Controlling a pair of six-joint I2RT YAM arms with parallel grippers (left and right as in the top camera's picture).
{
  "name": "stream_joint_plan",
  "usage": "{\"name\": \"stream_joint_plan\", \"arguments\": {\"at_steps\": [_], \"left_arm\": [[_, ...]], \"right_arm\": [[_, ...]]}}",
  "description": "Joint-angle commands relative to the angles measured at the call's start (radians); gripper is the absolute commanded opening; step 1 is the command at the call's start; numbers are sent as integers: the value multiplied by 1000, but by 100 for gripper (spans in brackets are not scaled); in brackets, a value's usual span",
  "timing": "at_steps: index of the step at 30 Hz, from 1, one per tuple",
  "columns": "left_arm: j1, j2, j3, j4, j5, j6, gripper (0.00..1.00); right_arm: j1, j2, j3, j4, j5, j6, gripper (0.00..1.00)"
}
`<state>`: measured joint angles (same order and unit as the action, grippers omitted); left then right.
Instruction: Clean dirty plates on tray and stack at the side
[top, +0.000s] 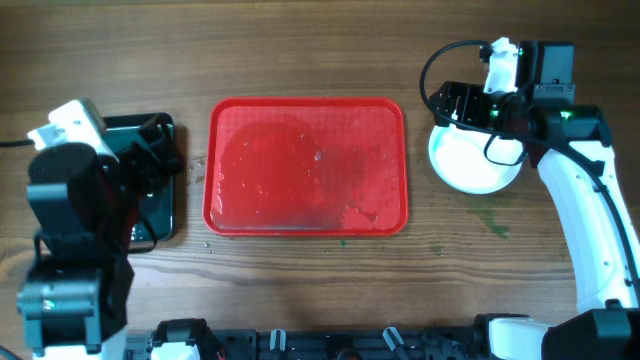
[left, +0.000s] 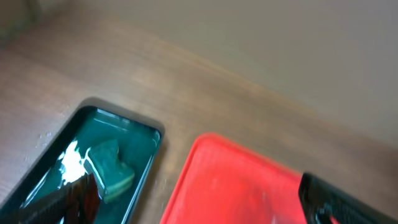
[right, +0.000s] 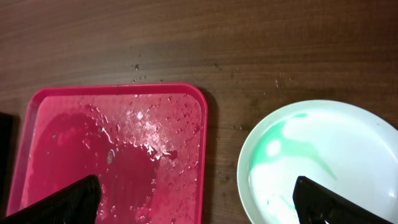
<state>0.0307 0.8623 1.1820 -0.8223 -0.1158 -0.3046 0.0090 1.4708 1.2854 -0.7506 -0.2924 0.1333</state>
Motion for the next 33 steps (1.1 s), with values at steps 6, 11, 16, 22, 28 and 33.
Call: {"name": "stream_joint_plan", "arguments": {"at_steps": [6, 11, 16, 22, 28, 33], "left_arm": [[29, -557, -743, 599, 182, 324, 100], [31, -790, -995, 686, 169, 322, 100], [31, -859, -1078, 716, 148, 320, 100], [30, -859, -1176, 862, 150, 319, 100], [31, -859, -1176, 750, 178, 259, 100], [30, -858, -1176, 750, 179, 259, 100]], "right_arm": [[0, 12, 12, 3, -18, 8, 100], [0, 12, 12, 3, -18, 8, 100], [0, 12, 12, 3, -18, 7, 100], [0, 12, 12, 3, -18, 7, 100], [0, 12, 12, 3, -18, 7, 100], [0, 12, 12, 3, -18, 7, 100]]}}
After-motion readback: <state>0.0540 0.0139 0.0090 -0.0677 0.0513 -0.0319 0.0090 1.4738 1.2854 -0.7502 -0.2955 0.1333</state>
